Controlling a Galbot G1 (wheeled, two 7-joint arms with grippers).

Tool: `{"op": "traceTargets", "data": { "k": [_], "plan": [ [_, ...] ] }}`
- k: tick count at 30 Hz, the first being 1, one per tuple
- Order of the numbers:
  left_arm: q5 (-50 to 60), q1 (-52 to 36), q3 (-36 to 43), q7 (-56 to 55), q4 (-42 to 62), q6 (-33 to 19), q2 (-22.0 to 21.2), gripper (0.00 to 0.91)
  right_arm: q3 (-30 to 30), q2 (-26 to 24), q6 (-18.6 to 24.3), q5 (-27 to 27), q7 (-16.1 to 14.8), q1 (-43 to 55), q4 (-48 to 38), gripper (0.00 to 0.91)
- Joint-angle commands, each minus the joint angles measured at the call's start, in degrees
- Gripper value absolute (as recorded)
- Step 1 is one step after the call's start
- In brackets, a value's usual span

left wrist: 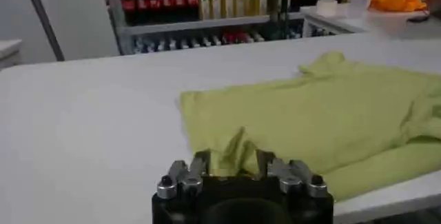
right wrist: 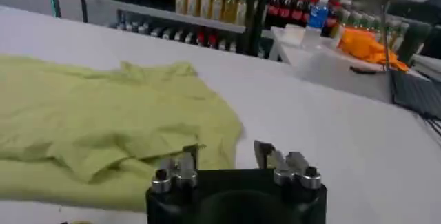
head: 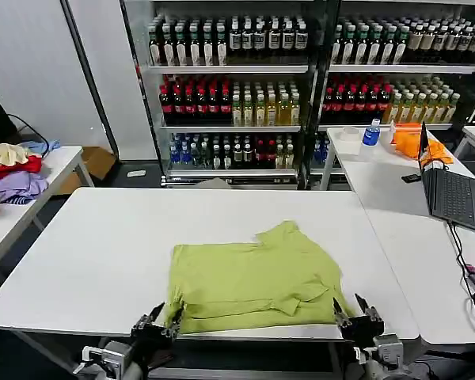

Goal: Fold and organize the clothes.

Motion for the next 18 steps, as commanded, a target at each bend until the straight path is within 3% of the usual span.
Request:
{"op": "traceTargets", "data": {
  "k": [1,10,18],
  "plan": [
    [-3.86,-4.19,-2.9,-0.42,1.64,0.12,2.19,0.907,0.13,-0.61,0.47,2.33,0.16,4.99,-1.39,0.907],
    [-8.63,-20.95,2.53,-1.64,17.96,0.32,4.01,0.907,-10.79,-0.56,-2.08,5.41,1.8,25.59,-15.91,0.907],
    [-8.76,-33.96,10.57,-1.8,29.59,0.81,3.99,0.907,-16.4,1.87,-3.34,9.58,2.77,41.59,-29.83,0.907]
  ]
}}
